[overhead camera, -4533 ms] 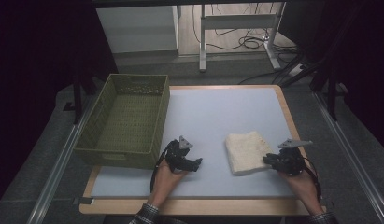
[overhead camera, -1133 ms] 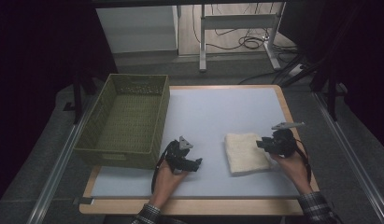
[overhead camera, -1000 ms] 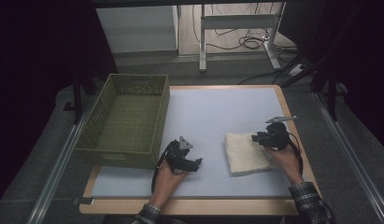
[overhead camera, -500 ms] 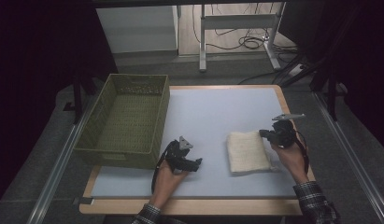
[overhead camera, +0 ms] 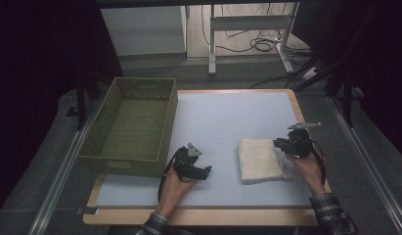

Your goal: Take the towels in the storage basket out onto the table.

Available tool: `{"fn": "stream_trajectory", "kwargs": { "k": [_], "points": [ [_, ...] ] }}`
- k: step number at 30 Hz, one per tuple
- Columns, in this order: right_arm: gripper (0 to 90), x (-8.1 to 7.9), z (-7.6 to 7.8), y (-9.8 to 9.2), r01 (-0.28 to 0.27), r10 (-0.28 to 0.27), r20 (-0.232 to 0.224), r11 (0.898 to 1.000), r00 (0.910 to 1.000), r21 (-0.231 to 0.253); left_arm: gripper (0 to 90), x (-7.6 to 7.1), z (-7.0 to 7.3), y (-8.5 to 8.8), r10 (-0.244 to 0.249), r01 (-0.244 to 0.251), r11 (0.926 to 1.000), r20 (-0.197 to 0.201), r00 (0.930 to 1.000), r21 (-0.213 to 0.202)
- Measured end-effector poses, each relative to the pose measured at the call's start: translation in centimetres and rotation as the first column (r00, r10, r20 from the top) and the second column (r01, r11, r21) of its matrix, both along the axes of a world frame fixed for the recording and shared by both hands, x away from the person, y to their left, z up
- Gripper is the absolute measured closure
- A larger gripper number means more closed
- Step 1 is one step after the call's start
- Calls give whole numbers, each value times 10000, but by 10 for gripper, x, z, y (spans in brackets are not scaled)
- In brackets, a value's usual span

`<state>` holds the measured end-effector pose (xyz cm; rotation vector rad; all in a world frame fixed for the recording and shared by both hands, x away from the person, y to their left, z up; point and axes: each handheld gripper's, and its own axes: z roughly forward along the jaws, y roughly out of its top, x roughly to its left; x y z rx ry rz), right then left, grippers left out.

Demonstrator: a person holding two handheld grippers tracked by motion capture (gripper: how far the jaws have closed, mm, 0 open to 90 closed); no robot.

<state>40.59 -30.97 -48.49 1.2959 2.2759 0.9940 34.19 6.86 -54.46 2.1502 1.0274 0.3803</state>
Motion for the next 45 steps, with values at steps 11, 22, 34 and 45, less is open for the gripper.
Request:
{"fn": "stream_trajectory", "kwargs": {
  "k": [11,22,34,45],
  "points": [
    [623,-54,0,-11,-477,477,-10,9989,9989,-6,113,46,28,-38,-605,607,9966,53,9982,-561],
    [578,-77,-27,-13,-442,432,-342,9986,9985,-288,127,87,35,-96,-1113,1119,9908,109,9937,-756],
    [512,-81,-29,-10,-655,639,-717,9977,9954,-189,244,101,12,-107,-1175,1153,9917,-362,9924,-576],
    [645,-79,-29,-13,-716,720,-861,9974,9937,78,251,95,45,-113,-1788,1748,9699,-86,9838,-1693]
  ]
}}
